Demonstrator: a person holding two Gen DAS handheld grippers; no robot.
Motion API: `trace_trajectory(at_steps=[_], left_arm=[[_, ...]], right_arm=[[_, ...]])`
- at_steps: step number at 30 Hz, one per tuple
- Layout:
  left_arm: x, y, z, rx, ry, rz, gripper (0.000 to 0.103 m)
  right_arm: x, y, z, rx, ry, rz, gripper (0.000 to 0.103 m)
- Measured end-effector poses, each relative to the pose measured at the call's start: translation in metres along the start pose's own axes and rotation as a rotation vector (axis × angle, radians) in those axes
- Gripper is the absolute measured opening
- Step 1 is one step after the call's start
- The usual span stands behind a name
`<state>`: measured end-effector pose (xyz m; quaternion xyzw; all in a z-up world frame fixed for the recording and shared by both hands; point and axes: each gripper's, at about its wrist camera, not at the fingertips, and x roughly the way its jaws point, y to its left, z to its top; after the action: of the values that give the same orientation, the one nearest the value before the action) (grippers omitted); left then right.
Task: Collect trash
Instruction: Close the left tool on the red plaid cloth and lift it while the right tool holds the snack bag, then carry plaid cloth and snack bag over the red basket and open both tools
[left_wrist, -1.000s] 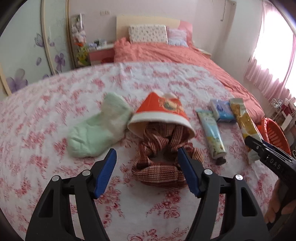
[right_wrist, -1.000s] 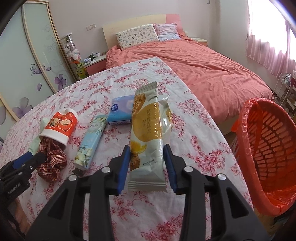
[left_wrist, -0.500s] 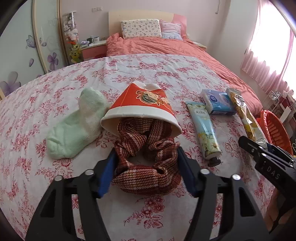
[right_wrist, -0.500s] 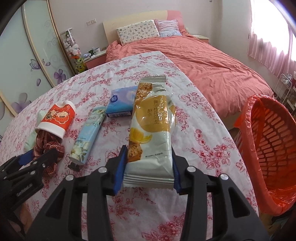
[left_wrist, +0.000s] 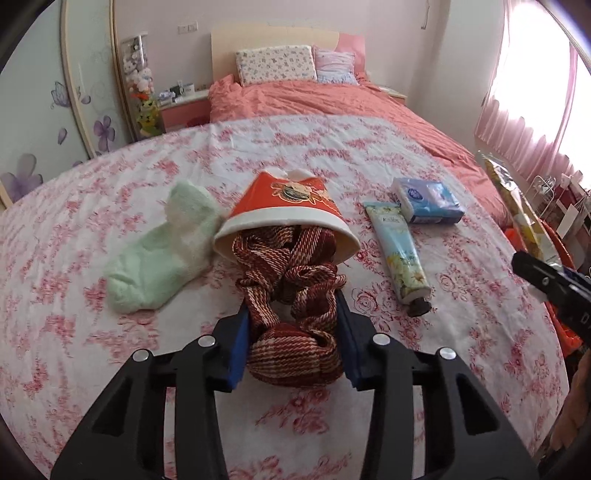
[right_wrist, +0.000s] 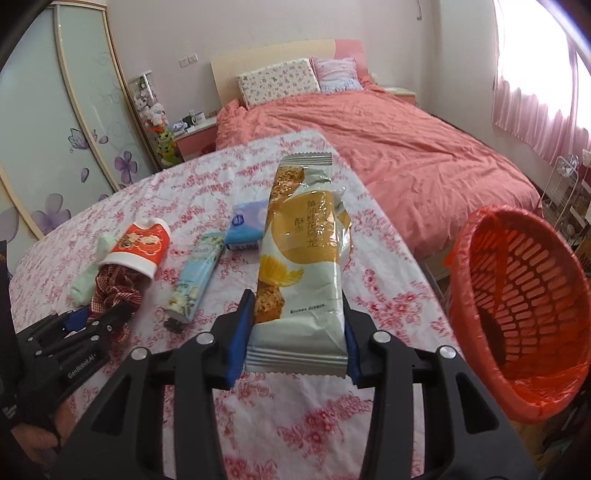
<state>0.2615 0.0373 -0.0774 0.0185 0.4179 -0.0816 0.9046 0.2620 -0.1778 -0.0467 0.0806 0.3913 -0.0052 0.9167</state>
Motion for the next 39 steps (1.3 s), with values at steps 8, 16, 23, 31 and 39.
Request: trace_trajectory(at_steps=[8, 16, 23, 31, 39], left_arm=[[-0.036, 0.003, 0.008, -0.011, -0.057, -0.025, 0.041], [-0.069, -0.010, 0.018, 0.012, -0.124, -0.039, 0.041], [-0.088, -0.029, 0.029, 0.026, -0.171, -0.069, 0.041], [-0.098, -0.061, 0.037, 0.061, -0.203, -0.138, 0.041], [-0.086, -0.104, 0.041, 0.108, -0.187, -0.221, 0.041]], right_arm=[[-0.031, -0.001, 0.002, -0.011, -0.043, 0.010, 0.042], [-0.061, -0.005, 0.007, -0.013, -0.085, 0.011, 0.042], [-0.086, -0.013, 0.010, -0.012, -0.120, -0.004, 0.042], [-0.108, -0.037, 0.005, 0.010, -0.142, -0.024, 0.042], [-0.123, -0.077, -0.002, 0.040, -0.149, -0.082, 0.042]])
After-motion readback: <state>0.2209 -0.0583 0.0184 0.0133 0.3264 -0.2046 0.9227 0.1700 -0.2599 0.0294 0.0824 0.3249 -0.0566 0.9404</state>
